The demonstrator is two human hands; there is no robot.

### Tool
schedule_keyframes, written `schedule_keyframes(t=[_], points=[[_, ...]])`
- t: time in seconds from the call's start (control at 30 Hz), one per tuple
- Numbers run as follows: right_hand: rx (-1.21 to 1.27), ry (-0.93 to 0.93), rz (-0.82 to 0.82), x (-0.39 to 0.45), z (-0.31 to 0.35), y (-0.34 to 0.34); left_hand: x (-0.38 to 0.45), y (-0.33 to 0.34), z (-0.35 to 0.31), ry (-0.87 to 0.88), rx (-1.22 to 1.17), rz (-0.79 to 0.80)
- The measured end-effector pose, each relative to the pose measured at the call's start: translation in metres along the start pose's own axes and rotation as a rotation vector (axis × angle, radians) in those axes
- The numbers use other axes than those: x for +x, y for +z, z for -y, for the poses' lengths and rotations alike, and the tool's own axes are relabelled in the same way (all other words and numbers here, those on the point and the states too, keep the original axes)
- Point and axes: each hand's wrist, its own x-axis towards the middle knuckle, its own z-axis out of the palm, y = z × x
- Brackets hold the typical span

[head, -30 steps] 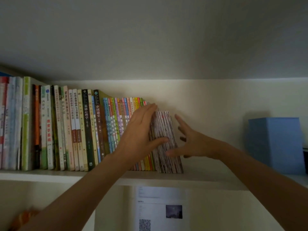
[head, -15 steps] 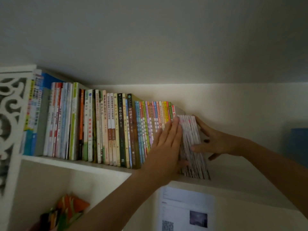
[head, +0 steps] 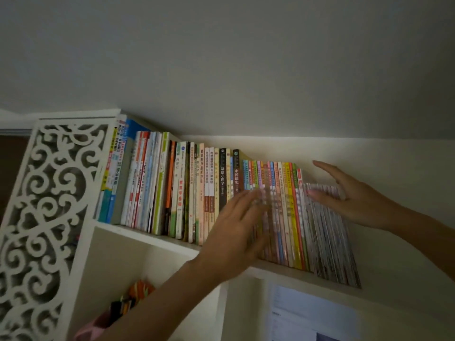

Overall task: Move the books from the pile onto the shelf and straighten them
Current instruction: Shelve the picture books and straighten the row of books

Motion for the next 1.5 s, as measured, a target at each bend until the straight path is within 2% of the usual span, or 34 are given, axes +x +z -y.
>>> schedule_keyframes(t=[0.07,0.13,0.2,0.27,0.4,0.57,0.67,0.9,1.03,1.23,1.37,1.5], points=[[-0.077,-0.032,-0.006,0.017,0.008,0.001,-0.006,-0.012,0.027,-0.108,0.017,-0.022],[-0.196,-0.04,0.013,0.037,0.017,0.008,-0.009,-0.019,0.047,-0.198,0.026,0.081],[-0.405,-0.03,0.034,0.055,0.031,0.02,-0.012,-0.019,0.059,-0.225,0.035,0.2],[-0.504,-0.055,0.049,0.072,0.05,0.035,-0.012,-0.015,0.064,-0.192,0.061,0.248],[-0.421,-0.117,0.049,0.102,0.078,0.06,-0.006,-0.012,0.075,-0.102,0.083,0.099],[-0.406,-0.127,0.129,0.128,0.086,0.063,0.03,-0.024,0.09,-0.127,0.039,-0.014],[-0.364,-0.121,0.208,0.131,0.085,0.057,0.058,-0.028,0.097,-0.126,0.074,-0.052],[-0.294,-0.166,0.195,0.13,0.07,0.058,0.077,-0.026,0.099,-0.099,0.166,-0.106],[-0.281,-0.172,0.195,0.13,0.072,0.057,0.078,-0.023,0.094,-0.101,0.133,-0.16],[-0.303,-0.178,0.138,0.126,0.07,0.06,0.083,-0.024,0.083,-0.229,-0.022,-0.173],[-0.304,-0.155,0.167,0.126,0.069,0.059,0.079,-0.032,0.07,-0.233,-0.178,-0.215],[-0.374,-0.089,0.131,0.126,0.067,0.061,0.06,-0.02,0.065,-0.499,-0.356,-0.247]])
